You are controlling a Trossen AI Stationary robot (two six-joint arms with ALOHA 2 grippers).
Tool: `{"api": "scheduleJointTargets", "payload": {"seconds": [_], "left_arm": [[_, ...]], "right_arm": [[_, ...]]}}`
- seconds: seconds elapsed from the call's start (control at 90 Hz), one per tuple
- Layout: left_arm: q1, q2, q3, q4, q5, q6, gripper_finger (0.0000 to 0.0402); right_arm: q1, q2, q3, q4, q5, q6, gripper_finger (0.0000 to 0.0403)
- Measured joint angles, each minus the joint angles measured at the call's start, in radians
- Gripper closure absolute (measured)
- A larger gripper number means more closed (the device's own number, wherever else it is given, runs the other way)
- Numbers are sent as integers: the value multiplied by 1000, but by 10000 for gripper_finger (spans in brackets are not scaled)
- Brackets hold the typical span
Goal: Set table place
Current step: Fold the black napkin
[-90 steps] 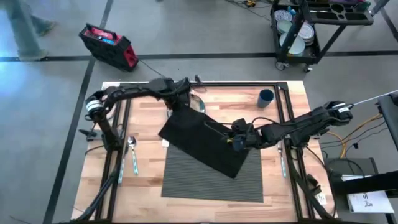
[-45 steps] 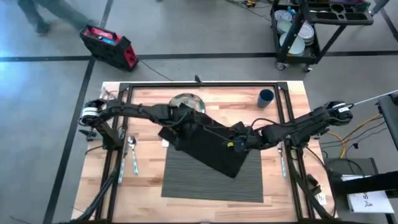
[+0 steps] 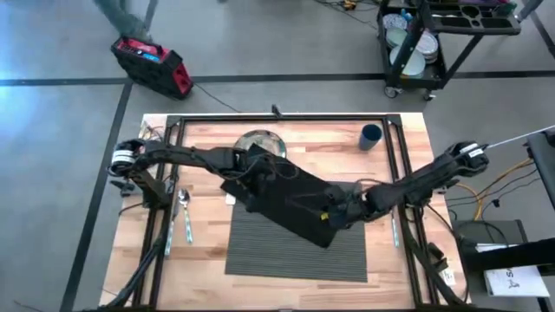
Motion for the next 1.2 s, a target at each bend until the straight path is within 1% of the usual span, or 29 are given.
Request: {"api": "scheduleJointTargets", "payload": {"seconds": [0.144, 0.344, 0.522, 0.633, 0.756, 0.833, 0.956, 1.0, 1.089, 1.2], "left_arm": [[0, -26, -9, 14, -28, 0, 325], [0, -60, -65, 119, -49, -33, 326], [0, -77, -121, 131, -58, -46, 326], [-1, -87, -144, 121, -58, -46, 326], [3, -89, -146, 76, -59, -27, 326], [10, -104, -146, 31, -104, 3, 326], [66, -142, -146, -85, -250, 42, 326], [103, -160, -146, -128, -271, 43, 326], [186, -197, -147, -160, -246, 33, 326], [270, -247, -150, -123, -134, 17, 326]], "right_arm": [[18, 24, 0, 27, 0, 102, 337], [4, 24, 0, 142, -5, 121, 340], [-69, 22, 9, 226, 1, 31, 330], [-111, 17, 11, 224, 2, -27, 327], [-134, 18, 12, 224, 15, -72, 334], [-137, 24, 12, 224, 56, -83, 340], [-136, 25, 12, 225, 83, -87, 349], [-131, 26, 12, 225, 83, -87, 351], [-121, 26, 12, 225, 82, -86, 354], [-116, 27, 12, 223, 80, -82, 353]]}}
